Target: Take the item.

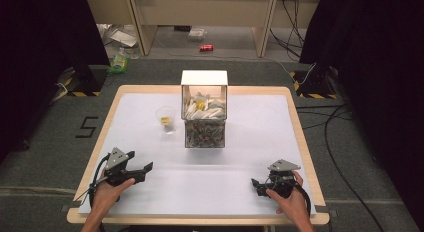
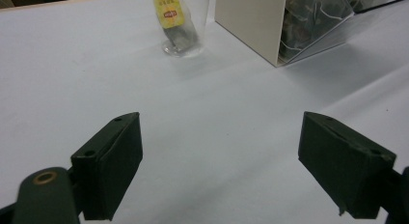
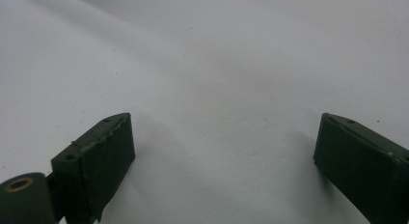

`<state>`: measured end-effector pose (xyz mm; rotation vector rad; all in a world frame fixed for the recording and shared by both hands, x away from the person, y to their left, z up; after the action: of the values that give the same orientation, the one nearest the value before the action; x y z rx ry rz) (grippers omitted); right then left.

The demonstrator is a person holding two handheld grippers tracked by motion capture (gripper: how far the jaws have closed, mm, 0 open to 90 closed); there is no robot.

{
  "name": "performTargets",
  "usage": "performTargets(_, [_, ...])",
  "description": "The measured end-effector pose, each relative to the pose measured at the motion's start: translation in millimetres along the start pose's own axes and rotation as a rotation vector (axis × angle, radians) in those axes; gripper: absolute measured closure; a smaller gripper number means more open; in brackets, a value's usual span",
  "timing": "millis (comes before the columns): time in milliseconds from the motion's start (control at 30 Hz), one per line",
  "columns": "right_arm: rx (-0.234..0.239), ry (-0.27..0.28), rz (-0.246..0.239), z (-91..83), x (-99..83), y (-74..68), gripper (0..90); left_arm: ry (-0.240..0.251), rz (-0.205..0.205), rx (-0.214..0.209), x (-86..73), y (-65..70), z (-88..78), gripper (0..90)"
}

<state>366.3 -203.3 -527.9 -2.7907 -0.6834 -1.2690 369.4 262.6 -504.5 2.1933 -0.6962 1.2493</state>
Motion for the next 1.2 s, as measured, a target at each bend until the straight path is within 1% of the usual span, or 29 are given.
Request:
performTargets(200, [0.000, 0.001, -0.001, 0.1, 0.0, 0.1, 7.9, -0.033, -0.001, -0.002, -10.5, 3.2, -0.6, 15.3])
performTargets(267, [0.000, 0.000, 0.000, 0.0, 0.0, 0.0, 7.9, -0.041, -0.006, -0.003, -14.2, 3.6, -1.6, 15.3])
performTargets(533, [0.000, 0.000, -0.001, 0.1, 0.0, 0.1, 7.9, -0.061, -0.018, 0.002, -23.1, 3.8, -8.0, 15.3])
performTargets(633, [0.000, 0.000, 0.000, 0.0, 0.0, 0.0, 7.9, -0.080, -0.013, 0.001, -27.9, 5.4, -8.4, 15.3])
performTargets(733, [0.001, 0.000, 0.000, 0.1, 0.0, 0.1, 7.9, -0.098, -0.004, 0.012, -29.7, 8.6, -10.0, 15.4])
performTargets(833, [0.000, 0.000, 0.000, 0.0, 0.0, 0.1, 7.9, -0.118, 0.018, 0.016, -33.0, 15.6, -11.0, 15.4])
performTargets(933, [0.001, 0.001, -0.001, 0.1, 0.0, 0.1, 7.9, -0.138, 0.047, 0.030, -35.9, 20.8, -11.7, 15.7])
performTargets(1000, [0.000, 0.000, 0.000, 0.0, 0.0, 0.0, 7.9, -0.143, 0.045, 0.023, -38.5, 23.8, -11.6, 15.6])
performTargets(1100, [0.000, 0.000, 0.000, 0.0, 0.0, 0.1, 7.9, -0.164, 0.046, 0.021, -45.5, 26.7, -10.9, 15.7])
performTargets(1133, [0.000, 0.000, 0.000, 0.0, 0.0, 0.0, 7.9, -0.163, 0.044, 0.020, -47.4, 27.3, -10.8, 15.6])
performTargets(1200, [0.000, 0.000, 0.000, 0.0, 0.0, 0.1, 7.9, -0.127, 0.015, 0.019, -50.9, 27.3, -11.6, 16.0])
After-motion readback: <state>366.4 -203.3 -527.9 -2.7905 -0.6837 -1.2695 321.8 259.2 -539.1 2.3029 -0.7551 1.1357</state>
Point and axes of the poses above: each handheld gripper's, and its own axes: z roughly forward along the jaws, x roughly out of its top, y roughly to its right, the point moved 4 cm from there along z, roughly forward along the jaws, and after that the axes turned 14 degrees about -x, right-handed, at the moved point
